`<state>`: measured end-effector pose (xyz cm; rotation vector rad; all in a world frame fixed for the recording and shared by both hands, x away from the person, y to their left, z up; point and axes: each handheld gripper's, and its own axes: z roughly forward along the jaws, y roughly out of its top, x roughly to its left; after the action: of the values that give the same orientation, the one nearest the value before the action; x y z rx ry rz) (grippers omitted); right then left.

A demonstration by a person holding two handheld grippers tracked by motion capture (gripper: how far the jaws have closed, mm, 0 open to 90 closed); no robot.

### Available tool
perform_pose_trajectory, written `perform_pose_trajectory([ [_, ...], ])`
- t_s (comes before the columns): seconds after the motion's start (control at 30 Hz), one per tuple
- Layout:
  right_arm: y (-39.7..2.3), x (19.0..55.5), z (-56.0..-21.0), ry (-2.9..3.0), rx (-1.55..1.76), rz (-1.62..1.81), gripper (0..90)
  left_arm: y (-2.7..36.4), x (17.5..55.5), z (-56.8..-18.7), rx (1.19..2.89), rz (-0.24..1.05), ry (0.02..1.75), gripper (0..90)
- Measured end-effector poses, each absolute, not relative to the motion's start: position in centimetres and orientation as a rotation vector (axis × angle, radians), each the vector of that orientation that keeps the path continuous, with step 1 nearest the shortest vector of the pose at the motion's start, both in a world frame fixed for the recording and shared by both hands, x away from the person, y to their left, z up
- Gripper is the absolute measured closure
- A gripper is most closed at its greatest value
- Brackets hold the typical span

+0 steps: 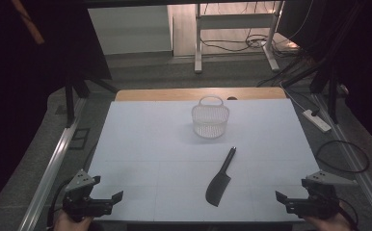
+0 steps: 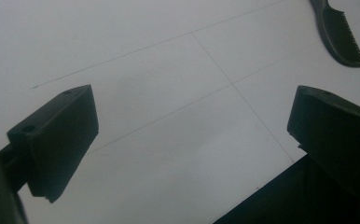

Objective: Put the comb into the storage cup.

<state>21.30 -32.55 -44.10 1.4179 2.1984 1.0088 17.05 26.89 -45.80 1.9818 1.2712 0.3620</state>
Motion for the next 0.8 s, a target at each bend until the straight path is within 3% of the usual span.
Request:
perform_pose_trajectory([
  [0.8, -32.25, 21.57, -44.13, 2.238, 1.391, 1.006, 0.0, 27.40, 16.79, -45.82, 1.946, 0.336, 1.267, 3.0],
])
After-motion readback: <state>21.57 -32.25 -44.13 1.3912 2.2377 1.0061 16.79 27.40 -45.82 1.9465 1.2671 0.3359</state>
